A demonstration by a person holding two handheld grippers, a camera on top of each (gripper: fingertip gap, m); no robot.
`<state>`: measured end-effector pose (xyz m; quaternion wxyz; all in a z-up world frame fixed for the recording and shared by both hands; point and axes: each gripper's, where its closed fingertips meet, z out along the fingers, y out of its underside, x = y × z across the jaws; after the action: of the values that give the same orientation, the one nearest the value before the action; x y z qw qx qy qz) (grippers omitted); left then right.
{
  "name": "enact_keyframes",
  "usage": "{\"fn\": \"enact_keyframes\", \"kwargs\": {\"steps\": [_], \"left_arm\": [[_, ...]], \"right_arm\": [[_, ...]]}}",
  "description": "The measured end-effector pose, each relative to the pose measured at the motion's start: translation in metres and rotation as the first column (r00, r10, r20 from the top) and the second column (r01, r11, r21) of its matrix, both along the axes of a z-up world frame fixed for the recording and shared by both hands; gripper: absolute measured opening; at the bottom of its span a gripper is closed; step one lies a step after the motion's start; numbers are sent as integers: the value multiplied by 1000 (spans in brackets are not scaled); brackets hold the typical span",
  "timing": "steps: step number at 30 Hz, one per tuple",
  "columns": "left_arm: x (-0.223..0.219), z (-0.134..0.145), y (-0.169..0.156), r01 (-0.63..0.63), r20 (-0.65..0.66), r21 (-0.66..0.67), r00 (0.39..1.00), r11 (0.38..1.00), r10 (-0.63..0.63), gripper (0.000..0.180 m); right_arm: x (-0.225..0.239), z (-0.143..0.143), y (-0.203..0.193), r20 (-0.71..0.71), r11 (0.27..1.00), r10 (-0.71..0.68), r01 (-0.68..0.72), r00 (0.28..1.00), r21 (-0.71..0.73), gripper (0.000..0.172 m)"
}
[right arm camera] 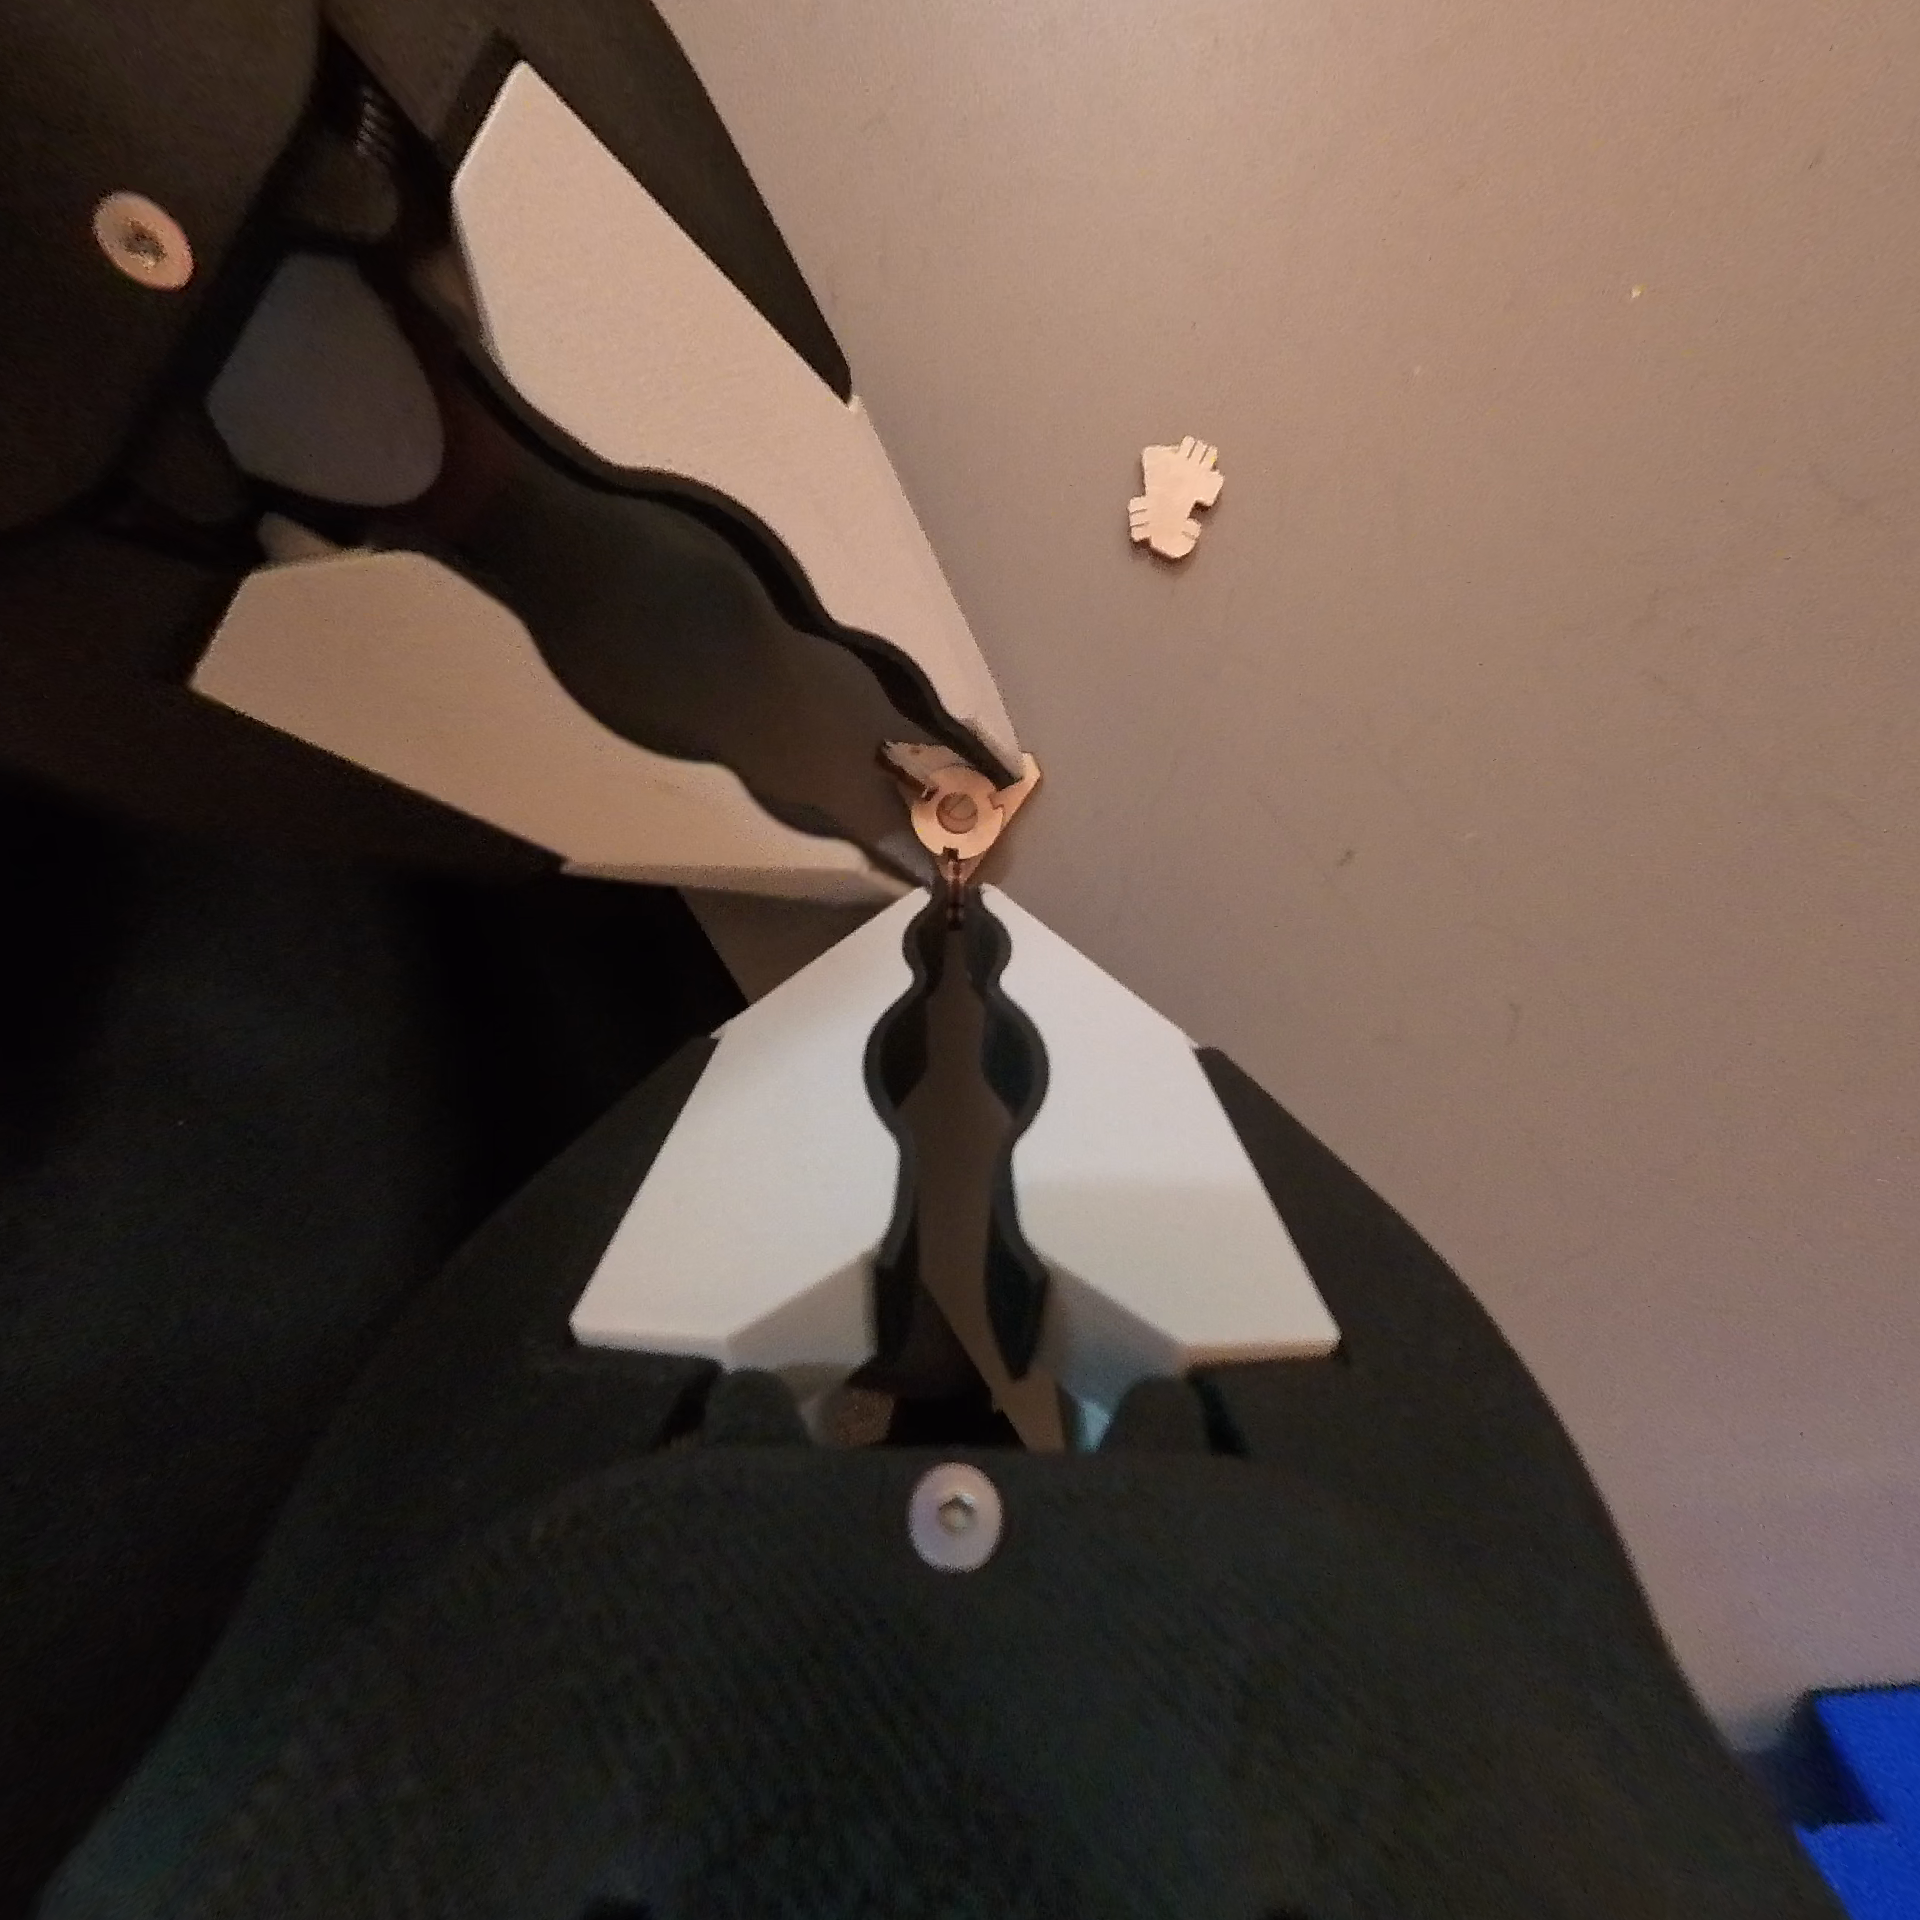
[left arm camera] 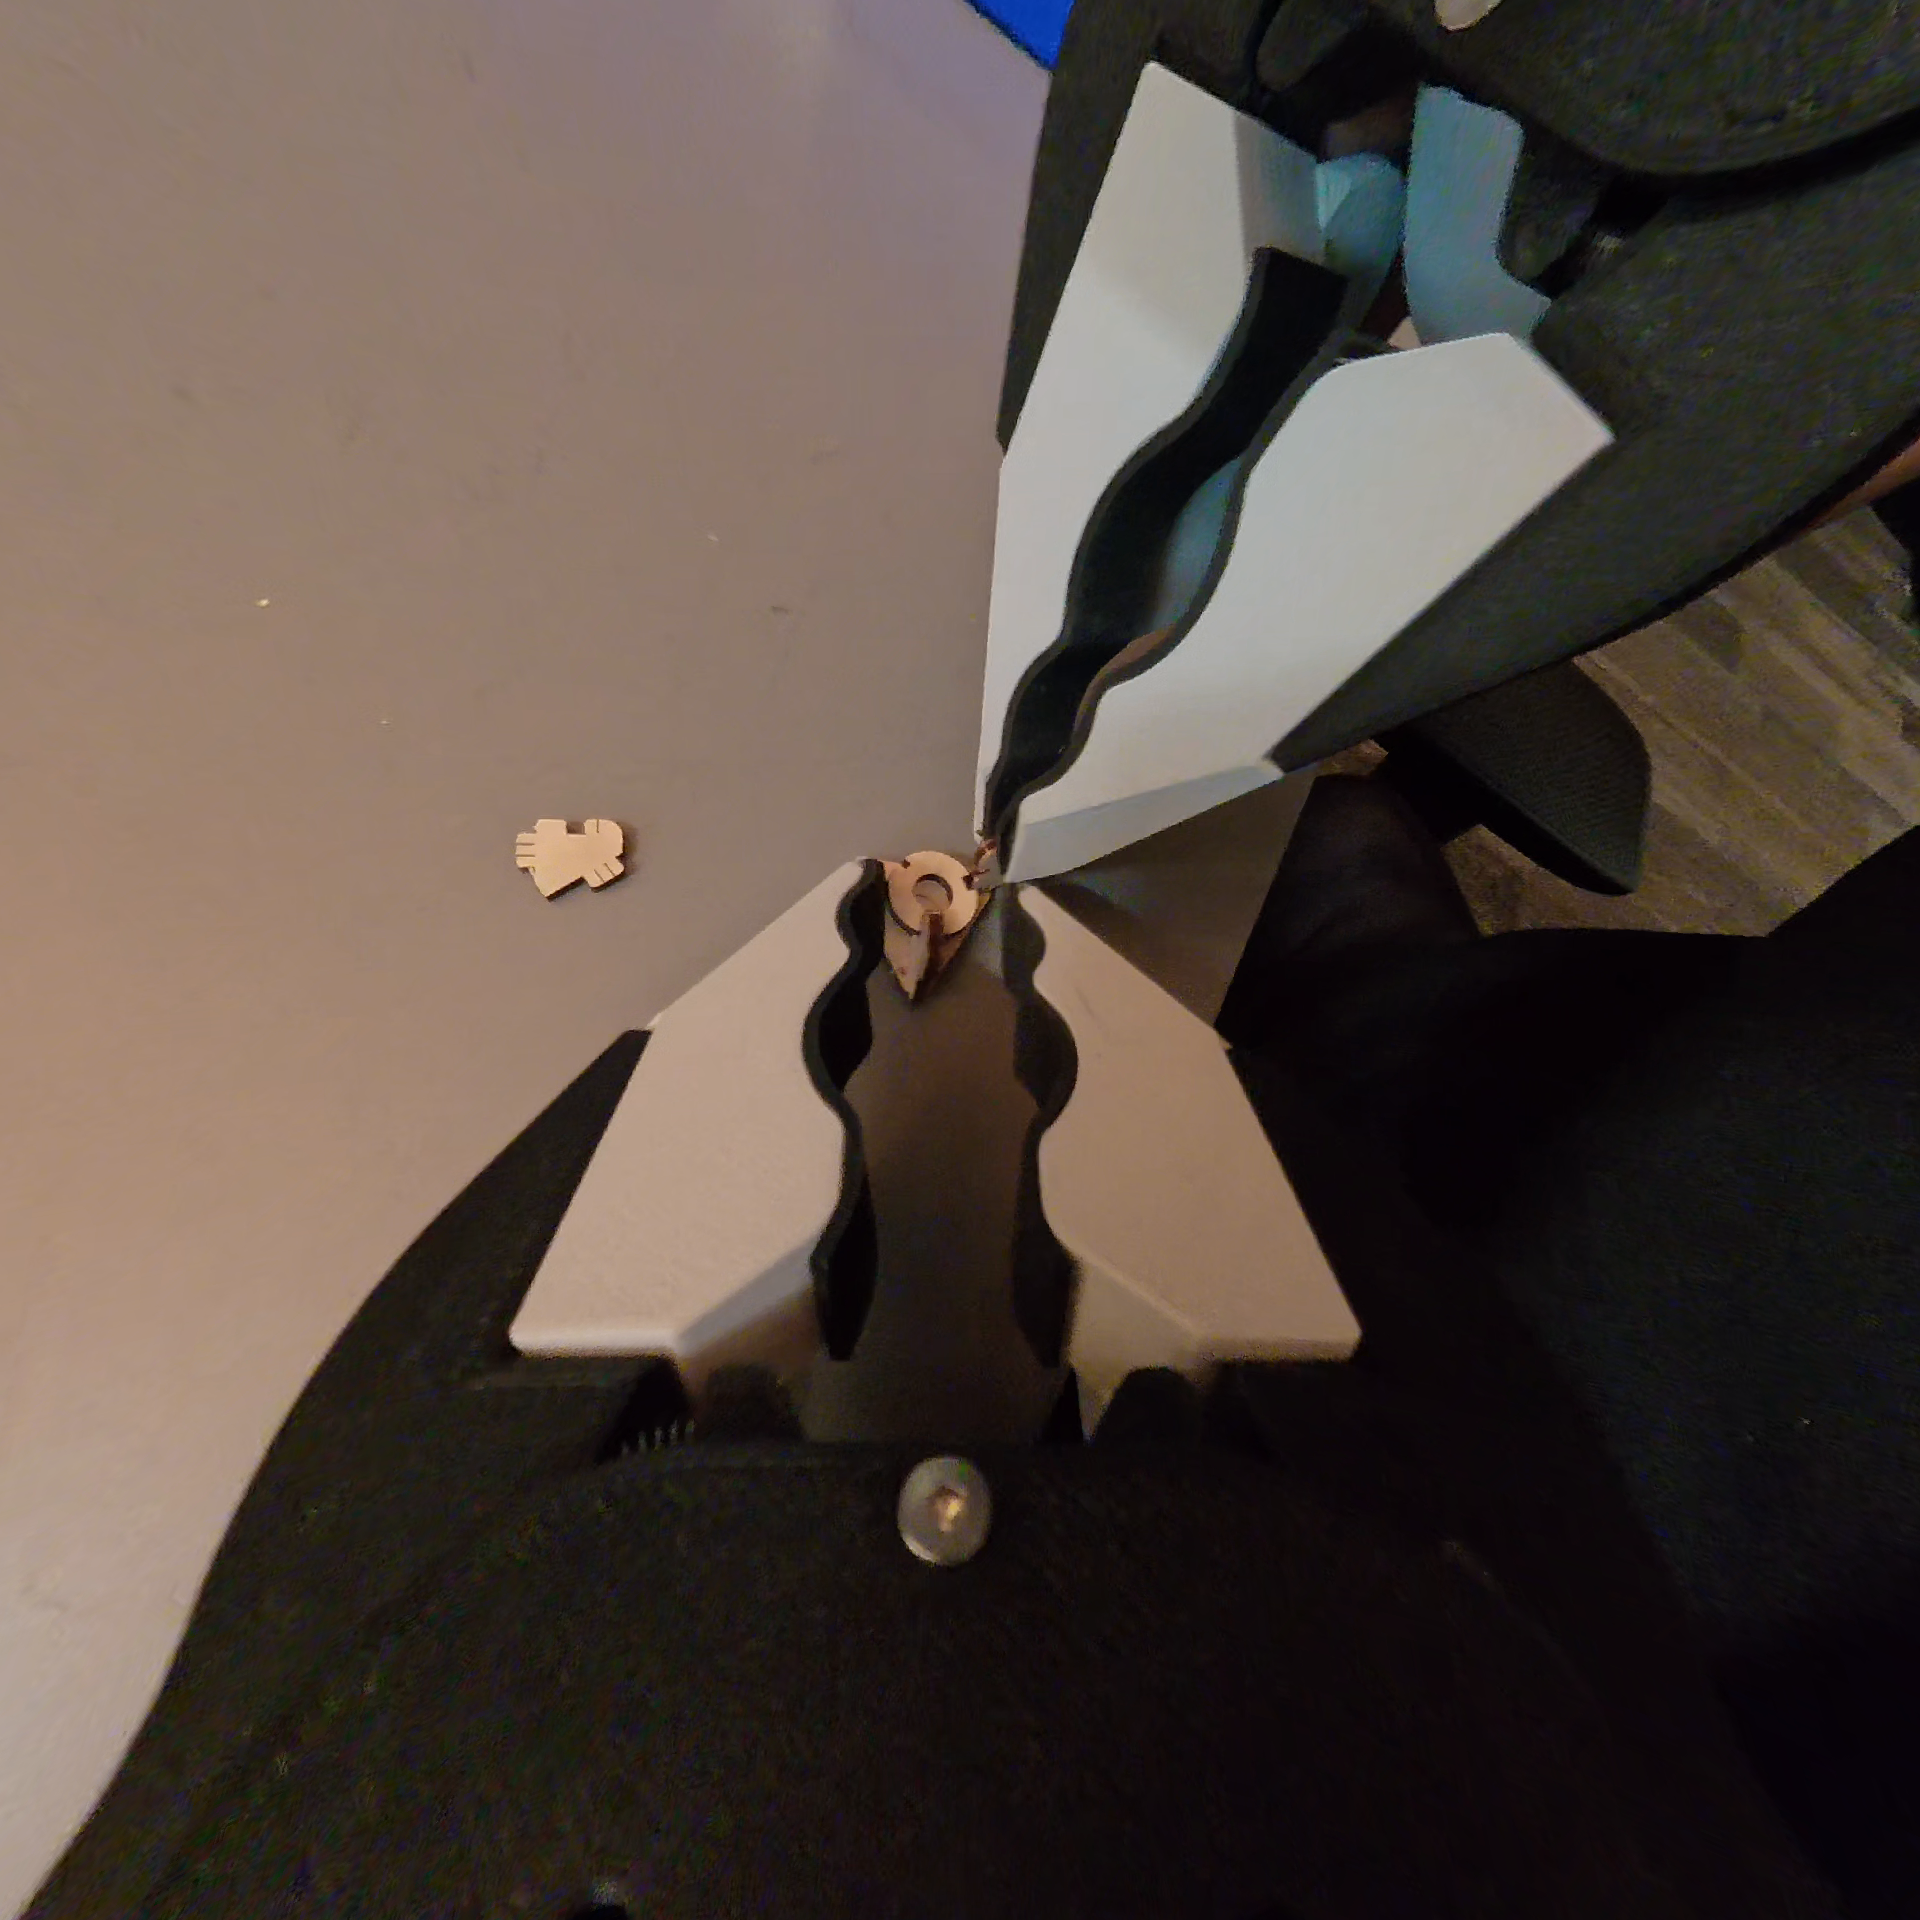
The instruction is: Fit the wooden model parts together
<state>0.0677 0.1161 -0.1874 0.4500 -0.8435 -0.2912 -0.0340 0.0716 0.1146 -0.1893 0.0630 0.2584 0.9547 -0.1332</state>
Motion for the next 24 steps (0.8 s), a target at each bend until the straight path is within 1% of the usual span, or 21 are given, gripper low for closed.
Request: {"fn": "enact_keyframes", "kwargs": {"steps": [2,10,24], "left_arm": [[-1,0,-1,-11,4,3,1000,1000,11,16],[1,1,-2,5,-7,8,1000,1000,-5,18],[2,0,-5,4,-12,10,1000,1000,-4,15]], "right_arm": [[0,0,0,-1,1000,2,-2,1000,1,0],[0,0,0,2,1000,2,-2,1000,0,0],[0,0,-1,3,1000,7,-7,1000,2,0]]}}
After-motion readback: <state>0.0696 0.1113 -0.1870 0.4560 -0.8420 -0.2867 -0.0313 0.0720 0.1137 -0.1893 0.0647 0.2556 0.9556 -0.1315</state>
